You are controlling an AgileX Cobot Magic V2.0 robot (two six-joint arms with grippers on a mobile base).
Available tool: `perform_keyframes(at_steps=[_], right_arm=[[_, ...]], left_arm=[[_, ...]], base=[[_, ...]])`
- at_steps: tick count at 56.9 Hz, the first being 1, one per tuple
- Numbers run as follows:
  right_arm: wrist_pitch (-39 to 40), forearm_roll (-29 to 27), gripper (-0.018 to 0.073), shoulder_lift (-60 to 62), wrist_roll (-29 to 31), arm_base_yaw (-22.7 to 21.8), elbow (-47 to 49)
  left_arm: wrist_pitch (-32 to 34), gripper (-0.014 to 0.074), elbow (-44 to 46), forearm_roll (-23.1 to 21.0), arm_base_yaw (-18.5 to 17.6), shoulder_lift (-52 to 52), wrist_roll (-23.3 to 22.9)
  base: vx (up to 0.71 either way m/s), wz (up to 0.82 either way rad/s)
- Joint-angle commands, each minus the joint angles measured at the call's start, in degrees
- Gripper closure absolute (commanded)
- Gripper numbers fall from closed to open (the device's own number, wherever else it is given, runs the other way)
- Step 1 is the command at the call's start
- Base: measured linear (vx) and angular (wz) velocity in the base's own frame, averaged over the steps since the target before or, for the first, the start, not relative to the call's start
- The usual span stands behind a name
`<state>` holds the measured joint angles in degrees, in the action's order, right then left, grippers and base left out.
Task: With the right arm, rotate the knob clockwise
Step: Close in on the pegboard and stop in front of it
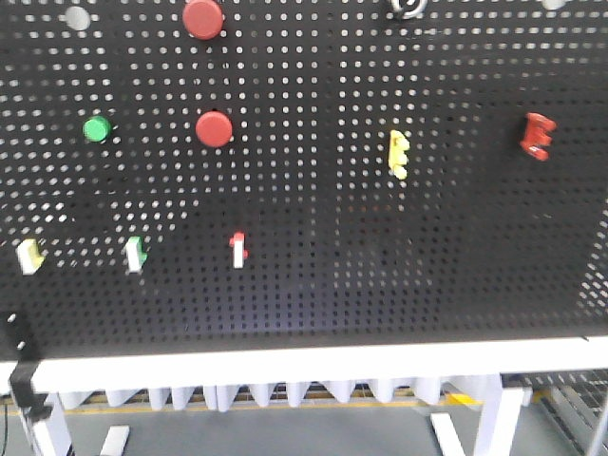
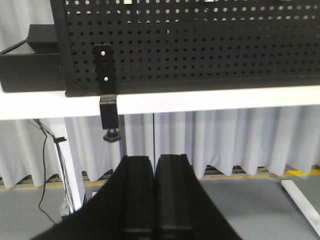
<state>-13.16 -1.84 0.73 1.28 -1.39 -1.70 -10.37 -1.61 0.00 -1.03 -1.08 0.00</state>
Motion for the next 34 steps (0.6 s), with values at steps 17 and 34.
perform_keyframes(at_steps=[17,34], right_arm=[[4.65,0.20,0.0568,0.40,0.25,0.07,-0.81],[4.65,0.20,0.0568,0.40,0.25,0.07,-0.81]], left_arm=[[4.67,0.0603,-1.50,-0.39,-0.55,-0.51,0.00],[4.67,0.0603,-1.50,-0.39,-0.55,-0.51,0.00]], base=[[0.23,0.05],[0.14,0.08]])
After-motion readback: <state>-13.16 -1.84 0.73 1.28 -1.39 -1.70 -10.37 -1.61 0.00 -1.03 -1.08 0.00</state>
